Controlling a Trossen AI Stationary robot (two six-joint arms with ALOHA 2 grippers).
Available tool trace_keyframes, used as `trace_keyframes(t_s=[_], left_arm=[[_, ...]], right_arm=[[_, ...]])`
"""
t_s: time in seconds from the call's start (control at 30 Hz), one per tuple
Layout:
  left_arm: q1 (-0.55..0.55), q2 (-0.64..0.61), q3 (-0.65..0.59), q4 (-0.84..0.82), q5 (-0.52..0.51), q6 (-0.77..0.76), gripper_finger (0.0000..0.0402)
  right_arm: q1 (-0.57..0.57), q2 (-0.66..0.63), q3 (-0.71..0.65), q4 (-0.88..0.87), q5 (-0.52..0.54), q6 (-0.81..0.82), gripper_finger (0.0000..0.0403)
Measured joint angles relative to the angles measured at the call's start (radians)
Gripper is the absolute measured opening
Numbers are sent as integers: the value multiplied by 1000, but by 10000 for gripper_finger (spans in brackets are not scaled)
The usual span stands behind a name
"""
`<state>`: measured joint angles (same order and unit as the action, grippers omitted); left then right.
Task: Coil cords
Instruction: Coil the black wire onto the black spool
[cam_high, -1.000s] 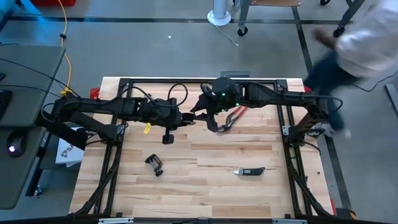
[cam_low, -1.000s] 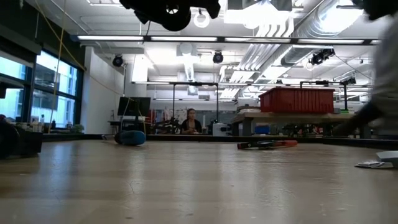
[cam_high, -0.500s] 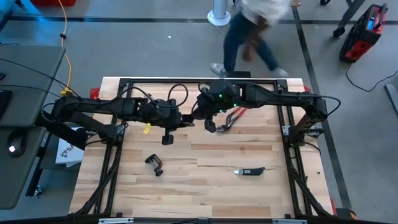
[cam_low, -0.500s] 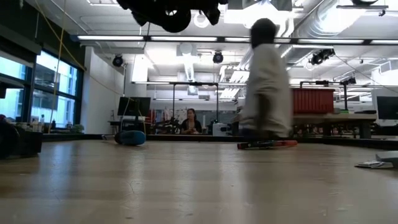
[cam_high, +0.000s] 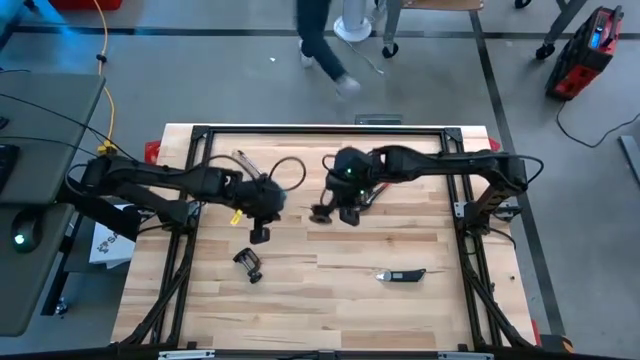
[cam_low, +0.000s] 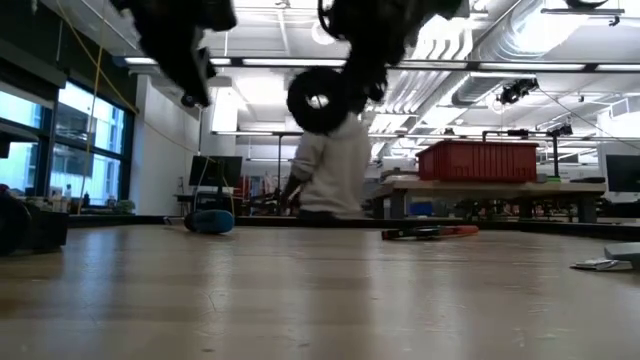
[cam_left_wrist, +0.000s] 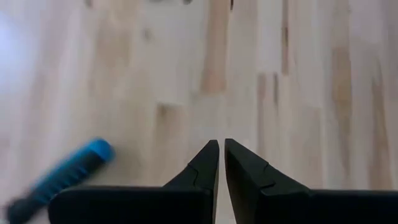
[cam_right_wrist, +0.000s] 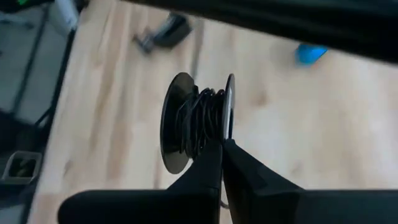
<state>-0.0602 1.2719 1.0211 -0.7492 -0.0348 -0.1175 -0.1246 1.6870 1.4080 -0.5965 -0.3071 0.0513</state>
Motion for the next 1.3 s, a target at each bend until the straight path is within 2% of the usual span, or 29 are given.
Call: trace_keyframes(t_s=[0.13, 0.3, 0.47, 0.63, 0.73, 1.0, 1.1, 1.3], left_arm=[[-53, -24, -100, 28, 3, -92, 21], [-139, -44, -221, 118, 31, -216, 21], [-193, -39, -328, 251, 66, -264, 21], [-194, -41, -391, 266, 68, -288, 21], [-194, -43, -399, 268, 77, -298, 21], [-195, -43, -400, 245, 78, -291, 21], [-195, -43, -400, 242, 78, -290, 21], [-195, -43, -399, 210, 90, -290, 21]], right_arm=[[11, -22, -162, 148, -131, 92, 0], [32, -21, -401, 565, -282, 348, 0], [35, 33, -628, 1003, -293, 650, 0], [37, 127, -750, 1265, -272, 839, 0], [41, 180, -749, 1324, -270, 868, 0], [40, 248, -671, 1294, -269, 951, 6], [36, 249, -640, 1221, -270, 933, 30], [33, 249, -592, 1092, -273, 858, 106]])
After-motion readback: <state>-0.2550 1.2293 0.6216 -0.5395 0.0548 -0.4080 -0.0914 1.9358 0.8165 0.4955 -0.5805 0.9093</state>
